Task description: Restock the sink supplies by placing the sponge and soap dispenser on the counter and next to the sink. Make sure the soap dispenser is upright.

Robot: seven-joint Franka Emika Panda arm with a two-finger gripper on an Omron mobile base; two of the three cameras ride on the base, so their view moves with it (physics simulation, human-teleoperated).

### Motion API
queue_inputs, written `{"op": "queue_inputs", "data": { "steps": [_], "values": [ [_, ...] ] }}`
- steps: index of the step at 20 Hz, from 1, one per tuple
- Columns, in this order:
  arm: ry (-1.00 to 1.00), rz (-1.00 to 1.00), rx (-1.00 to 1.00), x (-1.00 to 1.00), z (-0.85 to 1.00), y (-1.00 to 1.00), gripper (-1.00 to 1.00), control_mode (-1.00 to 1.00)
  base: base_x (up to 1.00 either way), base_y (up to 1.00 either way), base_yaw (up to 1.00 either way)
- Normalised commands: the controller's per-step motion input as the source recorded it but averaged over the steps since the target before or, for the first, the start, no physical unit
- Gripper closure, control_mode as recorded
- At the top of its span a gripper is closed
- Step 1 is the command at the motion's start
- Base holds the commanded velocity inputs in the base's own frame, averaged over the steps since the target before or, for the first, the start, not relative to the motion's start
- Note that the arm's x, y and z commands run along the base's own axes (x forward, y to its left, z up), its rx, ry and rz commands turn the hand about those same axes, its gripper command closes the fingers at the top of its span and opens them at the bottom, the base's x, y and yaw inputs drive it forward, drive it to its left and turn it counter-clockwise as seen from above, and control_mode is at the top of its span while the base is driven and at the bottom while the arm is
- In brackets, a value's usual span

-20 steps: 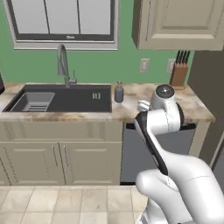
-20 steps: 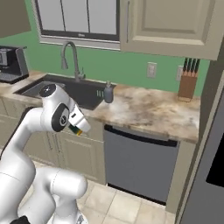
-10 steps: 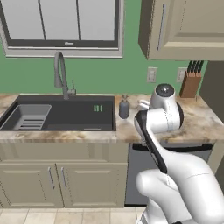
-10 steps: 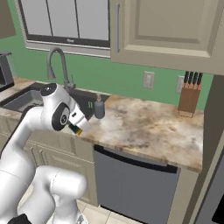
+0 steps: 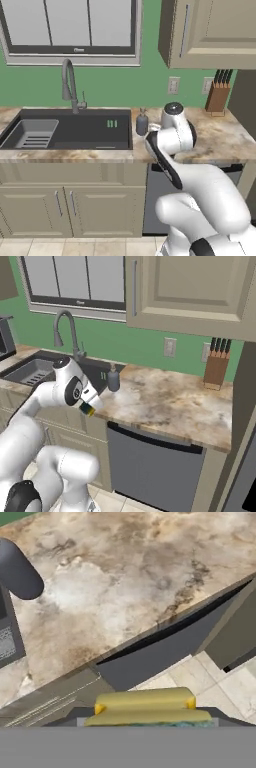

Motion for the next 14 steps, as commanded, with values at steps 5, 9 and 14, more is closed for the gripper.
{"op": "queue_inputs", "data": {
  "steps": [5,9,14],
  "values": [
    [0.42,0.0,0.0,1.0,-0.63,0.31,1.0,-1.0,0.0,0.0,0.0],
    [0.2,0.0,0.03,0.9,-0.3,0.18,1.0,-1.0,0.0,0.0,0.0],
    [-0.05,0.0,0.01,0.41,-0.13,0.01,1.0,-1.0,0.0,0.0,0.0]
  ]
}}
